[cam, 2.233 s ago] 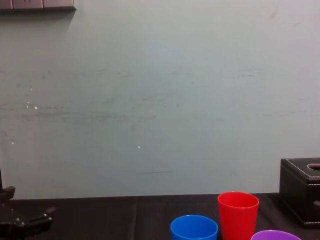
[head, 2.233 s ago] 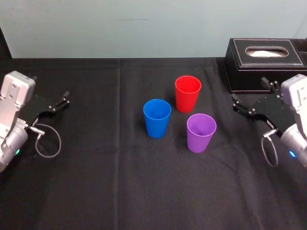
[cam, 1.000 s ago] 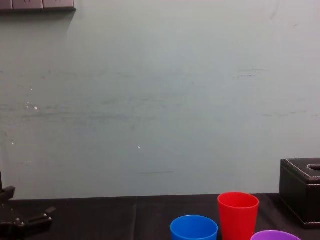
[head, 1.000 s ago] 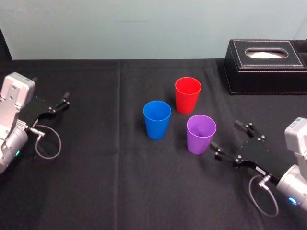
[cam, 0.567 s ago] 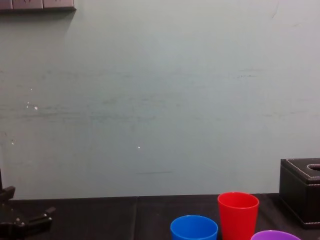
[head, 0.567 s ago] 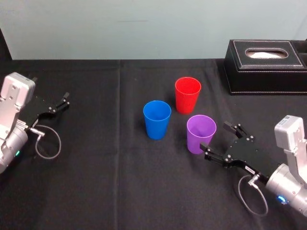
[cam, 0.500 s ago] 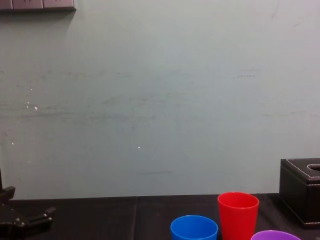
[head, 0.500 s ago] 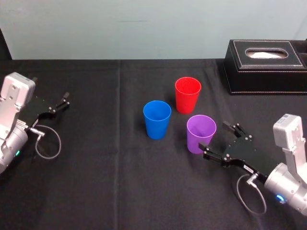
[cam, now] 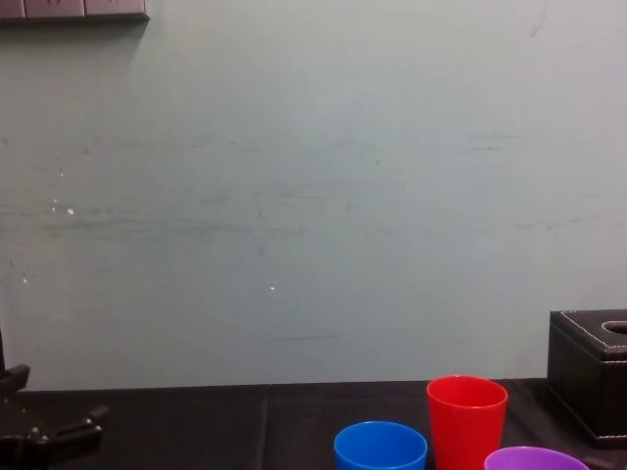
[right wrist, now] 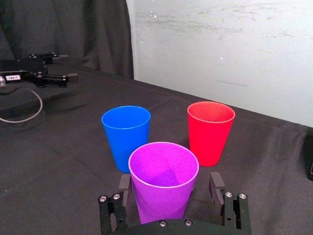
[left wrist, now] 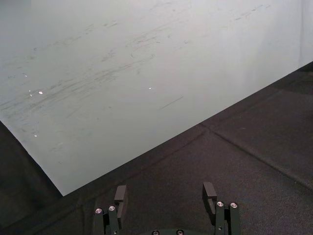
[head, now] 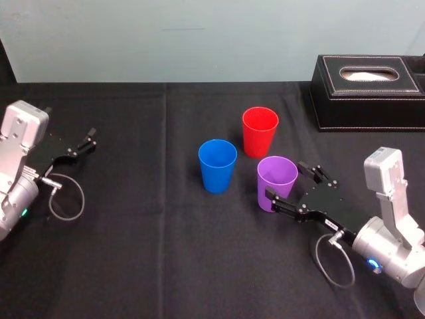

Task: Stack the three plastic cups sequentially using one hand.

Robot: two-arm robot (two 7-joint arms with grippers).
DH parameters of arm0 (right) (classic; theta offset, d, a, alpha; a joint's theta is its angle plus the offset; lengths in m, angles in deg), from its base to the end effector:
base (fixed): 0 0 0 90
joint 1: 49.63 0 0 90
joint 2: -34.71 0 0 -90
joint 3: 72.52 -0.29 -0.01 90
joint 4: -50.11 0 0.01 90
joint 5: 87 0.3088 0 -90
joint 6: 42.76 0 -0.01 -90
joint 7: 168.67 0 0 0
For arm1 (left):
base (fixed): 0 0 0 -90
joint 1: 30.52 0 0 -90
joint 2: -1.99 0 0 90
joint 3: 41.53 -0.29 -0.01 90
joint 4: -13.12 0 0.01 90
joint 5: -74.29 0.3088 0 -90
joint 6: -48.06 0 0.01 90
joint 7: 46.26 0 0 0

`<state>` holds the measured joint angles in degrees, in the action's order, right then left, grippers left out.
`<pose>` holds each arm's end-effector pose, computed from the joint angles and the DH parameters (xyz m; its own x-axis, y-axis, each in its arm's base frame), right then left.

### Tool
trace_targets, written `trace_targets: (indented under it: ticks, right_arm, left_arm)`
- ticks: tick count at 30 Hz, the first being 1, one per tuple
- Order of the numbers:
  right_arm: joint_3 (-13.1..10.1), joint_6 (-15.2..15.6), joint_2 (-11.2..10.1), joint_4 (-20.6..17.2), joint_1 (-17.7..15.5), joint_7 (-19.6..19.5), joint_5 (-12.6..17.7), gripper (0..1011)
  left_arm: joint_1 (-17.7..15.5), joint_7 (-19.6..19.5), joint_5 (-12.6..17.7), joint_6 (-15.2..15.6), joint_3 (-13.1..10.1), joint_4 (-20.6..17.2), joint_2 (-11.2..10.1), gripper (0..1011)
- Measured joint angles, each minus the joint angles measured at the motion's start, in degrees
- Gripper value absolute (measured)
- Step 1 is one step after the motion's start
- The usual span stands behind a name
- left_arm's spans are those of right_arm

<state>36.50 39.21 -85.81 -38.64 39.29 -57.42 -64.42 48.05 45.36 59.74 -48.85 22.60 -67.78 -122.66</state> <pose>0.3046 -0.0635 -0.3232 0.6212 -0.7798 0.0779 0.7831 0.6139 -0.0990 0.3581 0.0827 -0.3023 0.2924 0.8802 0.3737 -0.9552 0.2874 0.0703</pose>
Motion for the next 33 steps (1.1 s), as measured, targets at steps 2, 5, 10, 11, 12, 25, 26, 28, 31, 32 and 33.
trace_targets:
  ticks: [2,5,10,11,12,25,26,28,31,32,33]
  right_arm:
    - [0.0,0.1,0.5,0.4,0.4,0.1,-0.4,1003]
    - [0.0,0.3,0.9,0.7,0.7,0.3,-0.8,1003]
    - [-0.2,0.5,1.6,0.9,0.9,0.8,-1.6,1003]
    - [-0.2,0.5,1.7,0.9,0.9,0.9,-1.7,1003]
    - [-0.3,0.6,1.8,1.0,0.9,1.0,-1.8,1003]
    - [-1.5,0.7,3.5,1.4,0.6,2.2,-3.1,1003]
    - [-1.5,0.7,3.6,1.4,0.6,2.3,-3.3,1003]
    - [-1.7,0.6,3.9,1.5,0.6,2.5,-3.5,1003]
    - [-1.8,0.3,4.3,1.8,0.7,2.7,-3.8,1002]
    - [-1.8,-0.1,4.6,2.0,0.8,2.8,-4.1,1003]
    - [-1.9,-0.2,4.7,2.1,0.9,2.9,-4.2,1003]
  left_arm:
    - [0.0,0.0,0.0,0.0,0.0,0.0,0.0,1004]
    - [0.0,0.0,0.0,0.0,0.0,0.0,0.0,1005]
    - [0.0,0.0,0.0,0.0,0.0,0.0,0.0,1005]
    - [0.0,0.0,0.0,0.0,0.0,0.0,0.0,1005]
    - [0.0,0.0,0.0,0.0,0.0,0.0,0.0,1005]
    - [0.0,0.0,0.0,0.0,0.0,0.0,0.0,1005]
    - [0.0,0.0,0.0,0.0,0.0,0.0,0.0,1005]
    - [0.0,0.0,0.0,0.0,0.0,0.0,0.0,1005]
    - [0.0,0.0,0.0,0.0,0.0,0.0,0.0,1005]
    - [0.0,0.0,0.0,0.0,0.0,0.0,0.0,1005]
    - [0.0,0.0,0.0,0.0,0.0,0.0,0.0,1005]
